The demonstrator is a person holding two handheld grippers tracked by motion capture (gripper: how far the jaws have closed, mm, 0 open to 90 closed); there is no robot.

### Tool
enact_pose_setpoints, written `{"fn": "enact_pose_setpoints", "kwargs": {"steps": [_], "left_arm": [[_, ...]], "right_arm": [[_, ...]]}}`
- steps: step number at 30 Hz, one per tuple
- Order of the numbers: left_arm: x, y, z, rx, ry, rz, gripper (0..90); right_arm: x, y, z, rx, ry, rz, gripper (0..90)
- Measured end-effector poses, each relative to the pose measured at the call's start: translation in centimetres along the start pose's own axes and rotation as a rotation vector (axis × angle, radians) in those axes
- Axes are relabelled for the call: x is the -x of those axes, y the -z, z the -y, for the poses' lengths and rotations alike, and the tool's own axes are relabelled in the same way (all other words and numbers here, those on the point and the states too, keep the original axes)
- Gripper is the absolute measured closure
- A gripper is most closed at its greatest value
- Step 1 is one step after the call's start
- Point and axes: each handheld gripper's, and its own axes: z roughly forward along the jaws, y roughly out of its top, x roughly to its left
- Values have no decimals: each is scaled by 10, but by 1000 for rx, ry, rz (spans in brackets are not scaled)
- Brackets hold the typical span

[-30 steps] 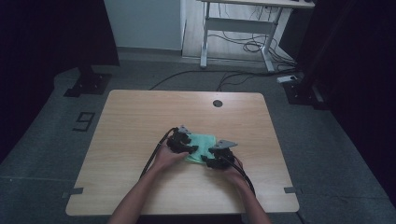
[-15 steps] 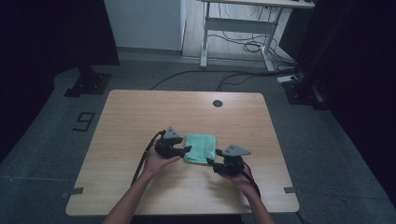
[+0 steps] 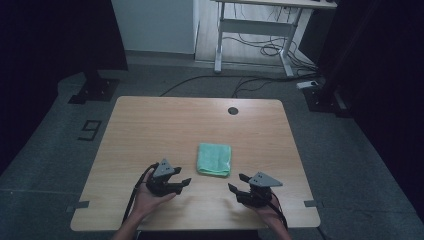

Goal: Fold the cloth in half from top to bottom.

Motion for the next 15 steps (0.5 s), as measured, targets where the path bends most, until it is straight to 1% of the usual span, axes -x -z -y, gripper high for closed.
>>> {"fn": "enact_pose_setpoints", "kwargs": {"steps": [2, 3, 4, 6, 11, 15], "left_arm": [[2, 4, 5, 3, 1, 2, 403], [2, 4, 5, 3, 1, 2, 403], [3, 6, 10, 5, 8, 4, 403], [3, 6, 14, 5, 14, 4, 403], [2, 6, 15, 1, 13, 2, 401], [2, 6, 15, 4, 15, 4, 395]], "right_arm": [[-1, 3, 3, -2, 0, 2, 396], [-2, 5, 5, -2, -2, 3, 395], [-2, 7, 7, 0, -7, 5, 394], [-2, 8, 10, 7, -15, 5, 394], [-2, 7, 12, 26, -32, 9, 384], [-3, 9, 11, 33, -23, 12, 379]]}}
